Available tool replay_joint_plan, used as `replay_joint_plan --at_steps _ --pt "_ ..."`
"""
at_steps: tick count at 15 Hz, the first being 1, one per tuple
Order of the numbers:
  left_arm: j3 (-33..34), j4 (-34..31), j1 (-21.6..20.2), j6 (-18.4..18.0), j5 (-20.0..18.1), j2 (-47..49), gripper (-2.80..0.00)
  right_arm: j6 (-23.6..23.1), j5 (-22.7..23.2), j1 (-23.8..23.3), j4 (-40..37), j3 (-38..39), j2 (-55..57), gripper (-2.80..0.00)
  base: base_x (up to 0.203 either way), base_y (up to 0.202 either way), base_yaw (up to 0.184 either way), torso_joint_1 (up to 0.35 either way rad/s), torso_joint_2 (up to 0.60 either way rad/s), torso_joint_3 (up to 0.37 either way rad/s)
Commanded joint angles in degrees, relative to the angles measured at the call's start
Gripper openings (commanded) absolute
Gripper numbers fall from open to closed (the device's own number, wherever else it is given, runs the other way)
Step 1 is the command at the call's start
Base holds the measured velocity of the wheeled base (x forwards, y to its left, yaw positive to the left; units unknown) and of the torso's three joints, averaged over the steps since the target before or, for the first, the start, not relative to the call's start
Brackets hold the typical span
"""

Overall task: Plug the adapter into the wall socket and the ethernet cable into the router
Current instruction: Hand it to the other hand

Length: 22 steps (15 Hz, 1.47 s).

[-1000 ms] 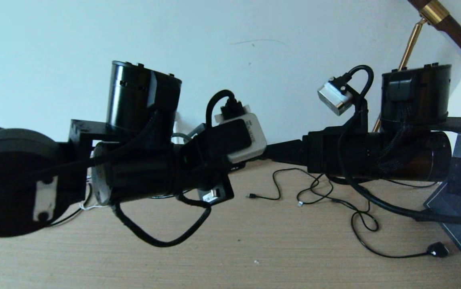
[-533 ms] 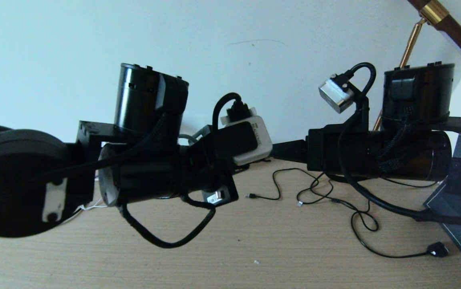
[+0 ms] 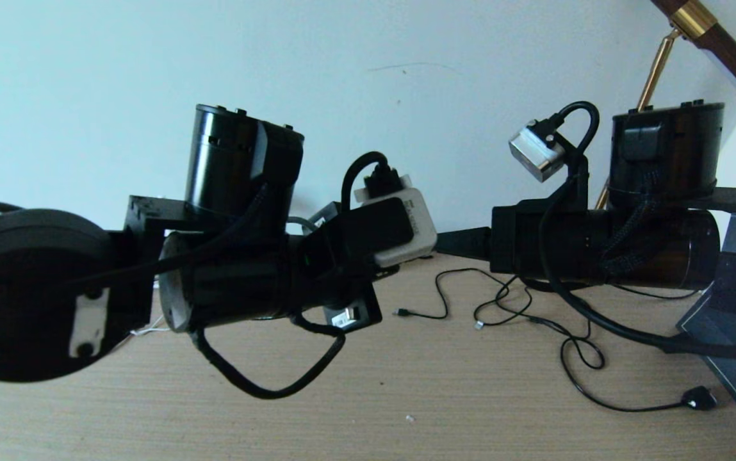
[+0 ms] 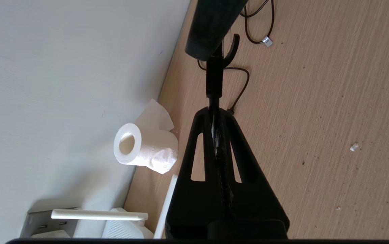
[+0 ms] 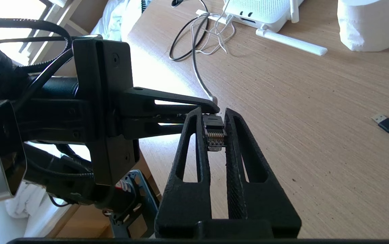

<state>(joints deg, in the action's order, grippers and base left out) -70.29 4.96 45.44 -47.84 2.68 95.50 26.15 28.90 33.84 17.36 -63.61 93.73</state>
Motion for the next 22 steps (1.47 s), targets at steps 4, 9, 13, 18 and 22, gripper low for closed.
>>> replay_joint_plan --at_steps 4,9,13,18,22 --pt "1.91 1.39 0.08 -0.41 0.74 -0.49 0.00 0.22 0.01 0.08 0.13 0.86 -0.17 -2.80 0.000 0.000 0.000 0.000 0.00 0.000" --pt "5.92 14.78 0.16 -2.41 1.58 -1.13 0.00 13.06 -1.40 0.01 -0.20 -0.79 0.23 -2.80 0.000 0.000 0.000 0.000 0.00 0.000" --pt "10.68 25.71 0.04 -9.65 0.00 -1.92 0.00 31.13 -1.71 -0.02 -9.05 -11.05 1.39 -2.80 0.000 0.000 0.000 0.000 0.00 0.000" --pt "14.38 29.67 -1.45 -17.47 -3.83 -4.94 0.00 42.14 -0.26 -0.58 -23.53 -21.83 2.79 -2.80 0.000 0.000 0.000 0.000 0.00 0.000" --pt "14.40 30.98 -3.34 -23.26 -8.75 -5.50 0.00 51.11 11.29 -4.46 -27.66 -25.55 4.60 -2.80 0.000 0.000 0.000 0.000 0.00 0.000"
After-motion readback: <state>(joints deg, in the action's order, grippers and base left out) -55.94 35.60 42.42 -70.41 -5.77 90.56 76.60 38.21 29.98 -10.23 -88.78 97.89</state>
